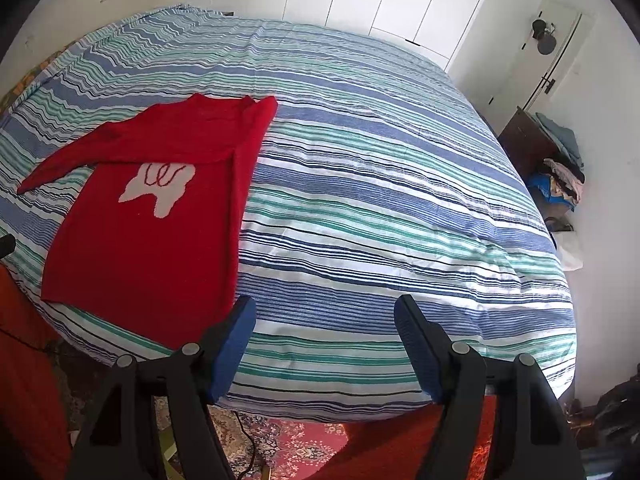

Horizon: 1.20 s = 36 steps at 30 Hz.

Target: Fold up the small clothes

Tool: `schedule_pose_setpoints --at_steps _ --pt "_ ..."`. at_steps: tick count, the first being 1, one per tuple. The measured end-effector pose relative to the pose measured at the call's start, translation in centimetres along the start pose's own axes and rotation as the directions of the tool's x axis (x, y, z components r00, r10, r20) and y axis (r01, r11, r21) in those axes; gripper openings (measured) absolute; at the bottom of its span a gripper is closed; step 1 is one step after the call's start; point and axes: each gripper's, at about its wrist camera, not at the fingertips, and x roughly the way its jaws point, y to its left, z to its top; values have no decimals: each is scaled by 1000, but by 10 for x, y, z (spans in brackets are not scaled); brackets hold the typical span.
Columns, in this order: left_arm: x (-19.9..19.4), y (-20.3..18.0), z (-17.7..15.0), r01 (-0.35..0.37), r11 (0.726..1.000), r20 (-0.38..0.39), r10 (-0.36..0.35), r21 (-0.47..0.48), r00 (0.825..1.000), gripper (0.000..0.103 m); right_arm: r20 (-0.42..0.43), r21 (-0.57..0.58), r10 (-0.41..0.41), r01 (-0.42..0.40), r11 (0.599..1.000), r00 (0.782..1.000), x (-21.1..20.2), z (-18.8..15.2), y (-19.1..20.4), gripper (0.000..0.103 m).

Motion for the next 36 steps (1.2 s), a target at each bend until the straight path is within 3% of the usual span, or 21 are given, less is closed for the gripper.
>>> schedule_pose_setpoints --at_steps 7,11,13,16,19,23,28,32,33,34,35,36 --pt "14 7 -5 -5 1000 -29 4 -25 1000 89 -7 -38 7 -7 999 1000 6 12 14 71" --pt "25 19 -8 -11 998 -45 8 -66 999 89 28 -139 104 -99 985 994 8 39 58 71" --pt "28 28 -9 -16 996 -48 11 -90 999 89 52 -214 188 -173 961 981 7 62 95 71" --pt "35 43 -14 -17 991 -62 9 -131 998 89 23 -255 374 -356 899 927 21 98 153 71" --pt "45 56 -19 -14 987 -86 0 -163 996 89 -31 -267 427 -419 868 904 61 133 218 70" --pt "57 68 -25 -15 981 -113 -7 -194 994 89 -121 -273 454 -470 840 883 118 159 301 58" --pt "67 79 -30 -2 973 -135 -29 -229 990 89 -115 -453 374 -383 805 920 164 166 393 58" --pt "73 87 -31 13 965 -146 -53 -260 988 89 -39 -589 289 -255 767 957 189 163 430 57" --pt "74 88 -31 15 964 -148 -56 -266 987 89 -30 -605 292 -250 756 956 193 164 433 55" --pt "75 89 -31 13 963 -151 -56 -271 987 89 -32 -608 296 -254 752 955 196 166 432 41" --pt "75 90 -31 12 962 -152 -55 -274 987 89 -27 -594 295 -253 764 955 198 172 425 11" --pt "75 90 -31 10 960 -150 -54 -278 987 89 -16 -550 326 -280 787 945 194 180 413 5"
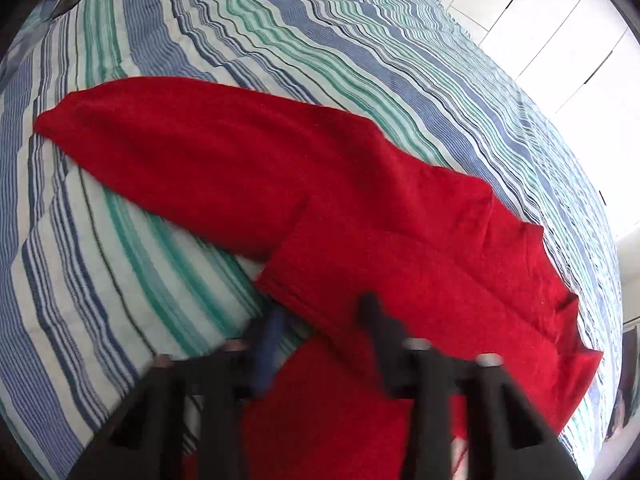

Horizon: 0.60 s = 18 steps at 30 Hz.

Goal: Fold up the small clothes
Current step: 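Grasp the sleeve cuff with the right gripper and pull it outward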

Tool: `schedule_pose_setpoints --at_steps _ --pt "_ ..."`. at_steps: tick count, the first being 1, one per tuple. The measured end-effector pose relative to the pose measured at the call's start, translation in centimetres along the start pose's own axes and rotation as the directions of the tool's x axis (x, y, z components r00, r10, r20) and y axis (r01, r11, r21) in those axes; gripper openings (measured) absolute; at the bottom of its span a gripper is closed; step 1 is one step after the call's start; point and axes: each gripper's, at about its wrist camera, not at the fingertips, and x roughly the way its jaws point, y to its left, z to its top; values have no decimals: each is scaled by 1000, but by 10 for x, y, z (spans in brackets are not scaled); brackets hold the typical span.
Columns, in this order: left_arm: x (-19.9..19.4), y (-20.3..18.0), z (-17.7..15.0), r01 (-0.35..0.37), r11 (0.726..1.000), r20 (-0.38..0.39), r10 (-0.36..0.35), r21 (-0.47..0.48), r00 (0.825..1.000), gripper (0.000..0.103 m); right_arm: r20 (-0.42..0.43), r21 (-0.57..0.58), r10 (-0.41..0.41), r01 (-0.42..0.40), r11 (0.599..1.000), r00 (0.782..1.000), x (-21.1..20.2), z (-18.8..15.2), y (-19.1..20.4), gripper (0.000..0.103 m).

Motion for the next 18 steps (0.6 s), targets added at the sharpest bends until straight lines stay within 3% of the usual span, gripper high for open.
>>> schedule_pose_setpoints --at_steps 2,4,6,8,10,13,18 --pt "-1 1 0 -4 1000 3 4 -9 1000 89 76 171 56 -68 983 996 -26 -4 -42 5" --pt "-1 2 -2 -10 1000 2 10 -15 1000 89 160 342 82 -133 930 984 -59 -21 -99 4" --pt "-1 0 -3 -22 1000 -1 22 -12 1000 89 221 483 62 -165 860 973 -90 -52 -158 4" --pt "-2 -3 -3 -35 999 -1 35 2 999 89 244 595 -14 -138 792 970 -119 -98 -224 4" --pt "-3 -9 -4 -55 998 -2 55 26 999 89 216 678 -121 -60 732 969 -143 -151 -284 4" --pt "-5 -23 -8 -75 995 -3 76 70 997 89 106 767 -249 81 636 963 -158 -230 -366 4" --pt "-7 -59 -14 -95 980 -9 98 174 995 89 -58 859 -308 205 470 950 -147 -340 -455 4"
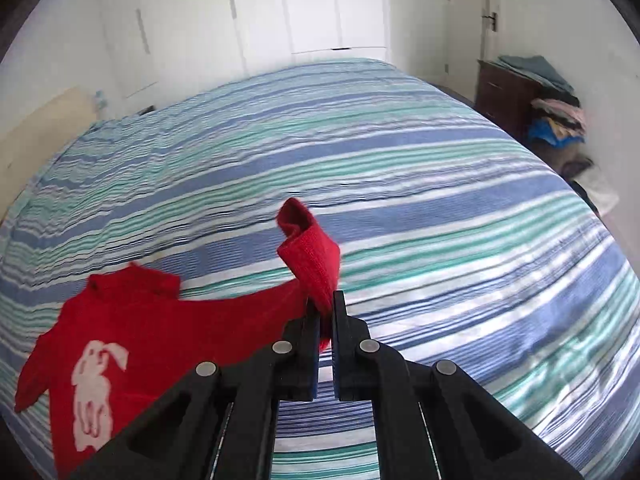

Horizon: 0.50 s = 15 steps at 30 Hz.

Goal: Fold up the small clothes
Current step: 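Grasp the sleeve cuff with the right gripper and pull it outward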

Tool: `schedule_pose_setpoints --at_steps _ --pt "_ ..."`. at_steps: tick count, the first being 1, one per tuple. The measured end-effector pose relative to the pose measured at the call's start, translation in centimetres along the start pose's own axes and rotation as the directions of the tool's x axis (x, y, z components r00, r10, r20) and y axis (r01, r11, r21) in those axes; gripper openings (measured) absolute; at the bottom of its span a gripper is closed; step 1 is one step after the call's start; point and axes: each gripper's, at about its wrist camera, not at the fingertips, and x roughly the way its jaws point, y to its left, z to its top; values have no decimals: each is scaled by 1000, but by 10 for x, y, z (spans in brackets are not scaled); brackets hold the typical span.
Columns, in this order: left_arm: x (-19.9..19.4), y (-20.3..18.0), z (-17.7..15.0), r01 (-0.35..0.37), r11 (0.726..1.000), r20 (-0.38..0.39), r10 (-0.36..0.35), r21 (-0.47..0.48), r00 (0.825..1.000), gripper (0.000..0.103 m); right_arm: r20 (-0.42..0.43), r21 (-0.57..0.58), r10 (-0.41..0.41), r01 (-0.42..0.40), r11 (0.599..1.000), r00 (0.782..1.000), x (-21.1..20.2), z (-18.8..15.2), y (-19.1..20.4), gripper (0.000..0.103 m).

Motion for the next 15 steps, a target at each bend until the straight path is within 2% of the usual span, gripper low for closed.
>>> schedule_pose_setpoints --at_steps 3,7,11,15 --pt "-8 -23 0 -7 998 15 6 63 1000 89 -27 61 -34 35 998 999 26 -1 -39 4" --pt "-11 -49 -2 -23 990 16 21 138 1000 89 -55 58 -83 87 995 995 45 -9 -74 4" --pt "-7 -64 -7 -35 980 -6 37 194 999 89 -125 57 -129 137 989 984 64 -30 -93 4" --pt "-4 -67 -9 -39 978 -25 45 205 999 89 -158 58 -140 151 987 977 69 -49 -103 4"
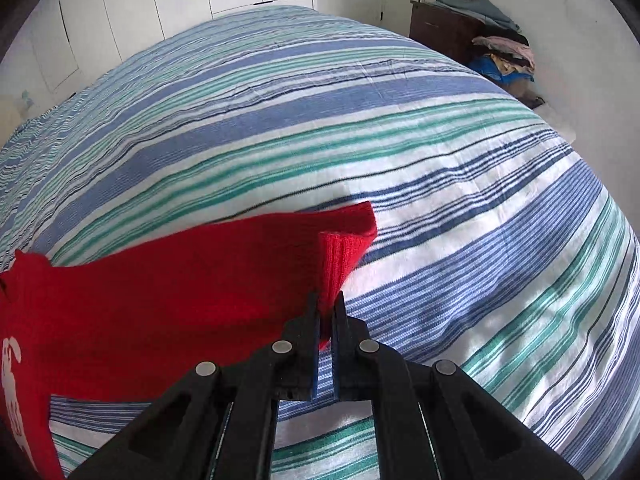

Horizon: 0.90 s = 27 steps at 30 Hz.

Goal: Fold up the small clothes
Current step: 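Grasp the sleeve cuff with the right gripper and pull it outward, then lay the sleeve flat and open the right gripper, withdrawing it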

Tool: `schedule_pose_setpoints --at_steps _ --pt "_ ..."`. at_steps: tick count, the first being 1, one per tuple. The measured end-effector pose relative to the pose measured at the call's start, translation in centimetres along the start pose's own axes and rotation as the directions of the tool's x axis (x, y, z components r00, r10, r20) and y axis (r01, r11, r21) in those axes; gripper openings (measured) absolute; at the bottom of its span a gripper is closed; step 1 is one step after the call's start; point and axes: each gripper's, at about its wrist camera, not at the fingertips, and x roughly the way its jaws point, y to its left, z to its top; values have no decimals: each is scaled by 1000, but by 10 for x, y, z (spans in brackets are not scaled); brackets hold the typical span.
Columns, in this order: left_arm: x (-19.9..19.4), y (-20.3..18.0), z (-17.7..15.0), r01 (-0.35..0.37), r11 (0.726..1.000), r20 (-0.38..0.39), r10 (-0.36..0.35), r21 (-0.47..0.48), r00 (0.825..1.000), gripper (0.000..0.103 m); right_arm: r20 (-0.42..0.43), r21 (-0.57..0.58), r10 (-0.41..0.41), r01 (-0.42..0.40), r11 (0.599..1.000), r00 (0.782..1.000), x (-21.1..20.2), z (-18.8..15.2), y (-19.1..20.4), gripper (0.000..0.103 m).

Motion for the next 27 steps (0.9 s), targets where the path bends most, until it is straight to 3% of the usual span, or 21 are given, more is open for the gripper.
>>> schedule_pose_setpoints --at_steps 1,3,5,6,9,11,12,14,15,16,18,20,23,27 --pt "1 2 0 0 1000 -3 0 -7 1000 89 -7 -7 -5 5 1000 1000 1 -3 0 5" --pt "2 8 1 1 999 -4 -1 -34 1000 89 -18 0 -14 14 1000 1000 0 -7 -5 17" --pt "2 16 2 8 997 2 -8 -72 1000 89 -12 44 -7 8 999 1000 -7 -13 -21 56" --pt "2 21 2 13 995 4 -13 -94 1000 89 -3 70 0 0 998 1000 -12 -15 -31 58" --pt "4 30 3 34 990 3 -34 -136 999 89 38 137 20 -25 990 999 -35 -12 -55 58" --pt "6 30 3 35 990 1 -35 -138 999 89 83 166 140 -152 974 987 -50 0 -60 57" --pt "5 28 2 32 990 1 -32 -134 999 89 96 167 221 -235 958 971 -55 8 -57 57" --pt "3 25 2 27 992 1 -27 -125 1000 89 78 161 400 -408 899 913 -54 22 -43 56" --pt "1 22 0 21 992 2 -21 -122 1000 89 41 155 447 -448 881 894 -50 27 -33 56" --pt "-1 23 0 17 992 5 -16 -122 1000 89 19 149 425 -423 894 905 -46 31 -25 51" --pt "-7 24 -4 9 991 15 -7 -133 1000 89 36 218 323 -323 921 946 -37 32 -31 51" --pt "-9 26 -7 0 990 15 2 -141 1000 89 33 408 264 -254 877 964 -19 22 -64 51" --pt "0 25 -9 -7 990 -23 4 -138 1000 89 8 562 291 -245 790 957 4 -2 -95 51" --pt "8 19 -6 10 992 -53 -17 -128 998 89 24 546 357 -312 778 934 20 -6 -99 50"
